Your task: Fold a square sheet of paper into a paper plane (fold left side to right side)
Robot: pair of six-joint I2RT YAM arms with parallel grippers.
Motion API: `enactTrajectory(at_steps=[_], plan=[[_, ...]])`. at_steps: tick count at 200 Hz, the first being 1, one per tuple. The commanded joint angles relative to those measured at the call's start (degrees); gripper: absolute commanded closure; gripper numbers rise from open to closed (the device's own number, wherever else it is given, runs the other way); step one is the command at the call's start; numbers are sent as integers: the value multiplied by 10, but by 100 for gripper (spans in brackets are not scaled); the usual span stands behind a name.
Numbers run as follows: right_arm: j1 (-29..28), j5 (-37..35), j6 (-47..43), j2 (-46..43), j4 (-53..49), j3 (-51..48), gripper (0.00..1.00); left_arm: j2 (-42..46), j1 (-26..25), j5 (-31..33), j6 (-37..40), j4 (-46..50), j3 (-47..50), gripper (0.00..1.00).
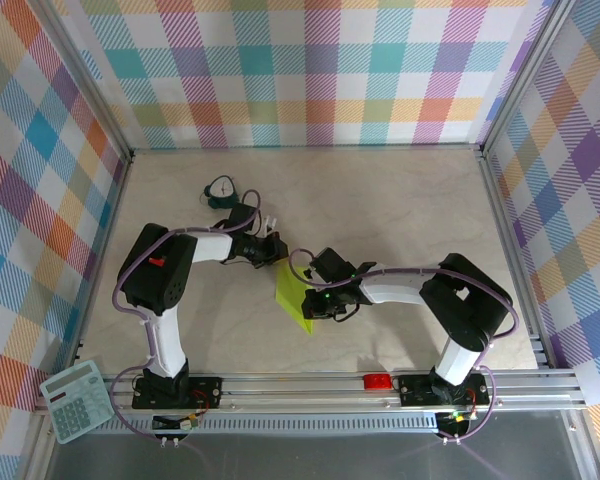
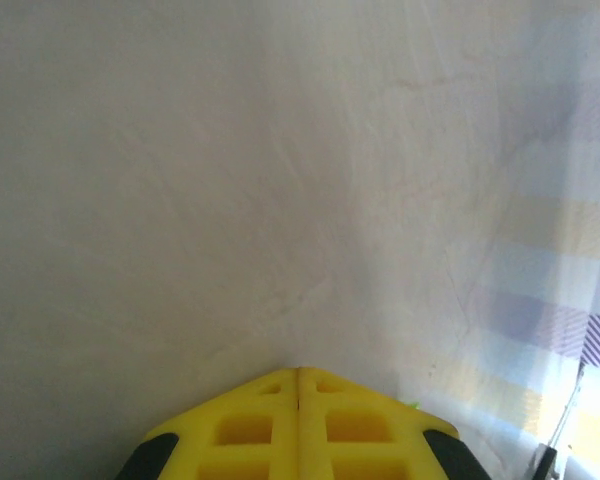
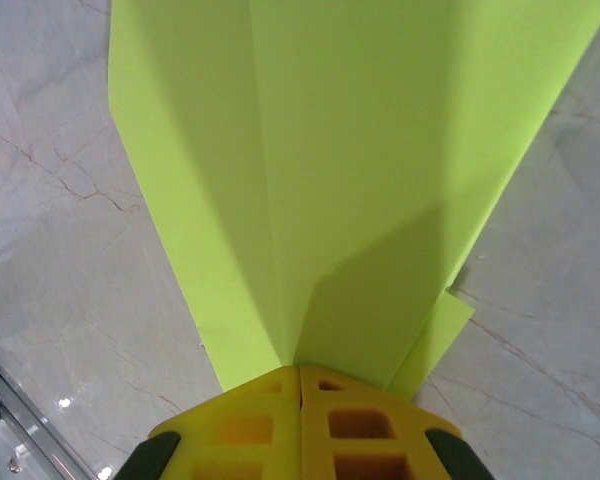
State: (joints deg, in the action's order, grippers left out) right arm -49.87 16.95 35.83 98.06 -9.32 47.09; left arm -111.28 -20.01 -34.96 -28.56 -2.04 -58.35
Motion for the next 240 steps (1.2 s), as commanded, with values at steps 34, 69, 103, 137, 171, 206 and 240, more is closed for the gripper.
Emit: enactTrajectory(at_steps=[34,69,103,137,171,206,240], plan=[[4,-20,-18,5,-123,-59,100,90,13,34,45,40,19,100],[24,-10,-21,-16,-105,-71,100,187,-9,-1,35,13,102,100],[28,-11,-23,-16,-97,-71,100,220,-73,-18,17,-28,150,100],[29,-12,-21,-14,-97,-72,100,180,-116,-21,-6,-77,158,100],[29,-9,-21,-15,-97,-73,100,132,-132,-15,-17,-104,146,100],[29,2,-21,-18,-91,-69,100,104,-134,20,-15,-101,145,100],[29,21,-20,-33,-79,-56,100,87,-135,60,-4,-64,153,100]])
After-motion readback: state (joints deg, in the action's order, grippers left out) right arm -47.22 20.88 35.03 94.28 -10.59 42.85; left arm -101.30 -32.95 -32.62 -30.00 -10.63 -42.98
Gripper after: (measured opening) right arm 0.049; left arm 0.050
